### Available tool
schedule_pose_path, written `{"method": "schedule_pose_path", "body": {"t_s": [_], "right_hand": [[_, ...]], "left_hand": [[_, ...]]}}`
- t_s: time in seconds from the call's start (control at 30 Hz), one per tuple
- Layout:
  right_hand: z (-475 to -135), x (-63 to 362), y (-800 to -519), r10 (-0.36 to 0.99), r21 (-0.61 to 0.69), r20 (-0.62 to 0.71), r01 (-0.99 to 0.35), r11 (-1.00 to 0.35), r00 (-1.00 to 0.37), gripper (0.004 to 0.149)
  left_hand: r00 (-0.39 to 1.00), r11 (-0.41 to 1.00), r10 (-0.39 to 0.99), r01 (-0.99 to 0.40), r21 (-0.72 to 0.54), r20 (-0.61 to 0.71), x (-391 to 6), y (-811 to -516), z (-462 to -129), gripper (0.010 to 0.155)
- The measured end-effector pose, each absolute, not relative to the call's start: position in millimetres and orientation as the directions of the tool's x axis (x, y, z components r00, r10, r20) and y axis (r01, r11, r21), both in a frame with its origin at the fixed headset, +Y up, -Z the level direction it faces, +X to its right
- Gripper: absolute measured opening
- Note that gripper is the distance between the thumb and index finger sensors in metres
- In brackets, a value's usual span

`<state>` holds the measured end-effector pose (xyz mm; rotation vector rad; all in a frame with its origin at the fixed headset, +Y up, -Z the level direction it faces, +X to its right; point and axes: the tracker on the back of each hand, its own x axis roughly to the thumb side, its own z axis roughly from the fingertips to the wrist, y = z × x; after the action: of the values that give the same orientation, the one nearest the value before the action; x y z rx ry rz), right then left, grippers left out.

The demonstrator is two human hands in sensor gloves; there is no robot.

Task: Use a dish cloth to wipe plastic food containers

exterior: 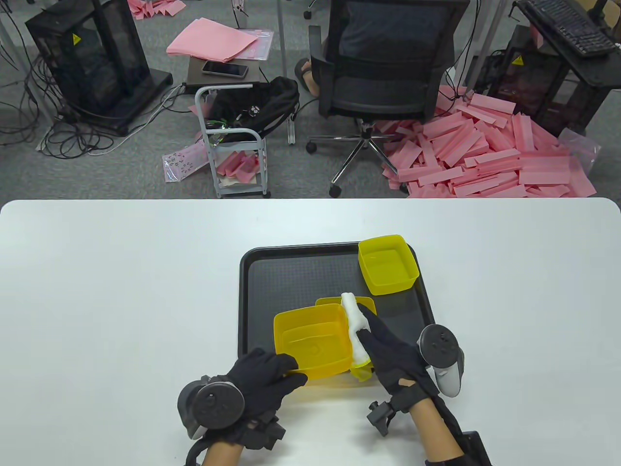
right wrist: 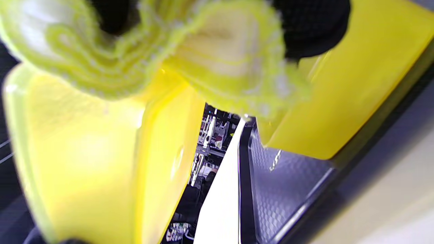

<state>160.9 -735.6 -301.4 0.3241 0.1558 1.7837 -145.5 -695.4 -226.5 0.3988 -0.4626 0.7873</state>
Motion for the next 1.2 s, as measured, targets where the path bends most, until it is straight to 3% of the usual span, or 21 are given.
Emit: {"method": "schedule_pose_path", "body": {"t_s": [0.2,0.37,0.8,1.2], "right_hand": [[-307.2,172.3,-739.2,0.987,0.292,0.102,-0.945,-0.149,-0.124,0.053],[-312.4,179.2,-744.2,0.997,0.400,0.072,-0.916,-0.020,0.009,0.053],[-312.8,173.8,-750.2,0.964,0.666,-0.088,-0.705,0.244,0.250,0.058],[-300.9,144.4,-753.3,0.925,0.756,-0.225,-0.544,0.364,0.307,0.064]], "left_hand": [[0.562,0.633,0.581,-0.767,0.107,0.589,-138.5,-693.9,-224.1,0.041],[0.489,0.612,0.598,-0.790,0.032,0.635,-133.8,-693.7,-223.3,0.041],[0.341,0.559,0.628,-0.823,-0.100,0.699,-123.7,-687.0,-214.8,0.041],[0.215,0.509,0.639,-0.838,-0.196,0.739,-109.7,-682.2,-205.3,0.041]]}}
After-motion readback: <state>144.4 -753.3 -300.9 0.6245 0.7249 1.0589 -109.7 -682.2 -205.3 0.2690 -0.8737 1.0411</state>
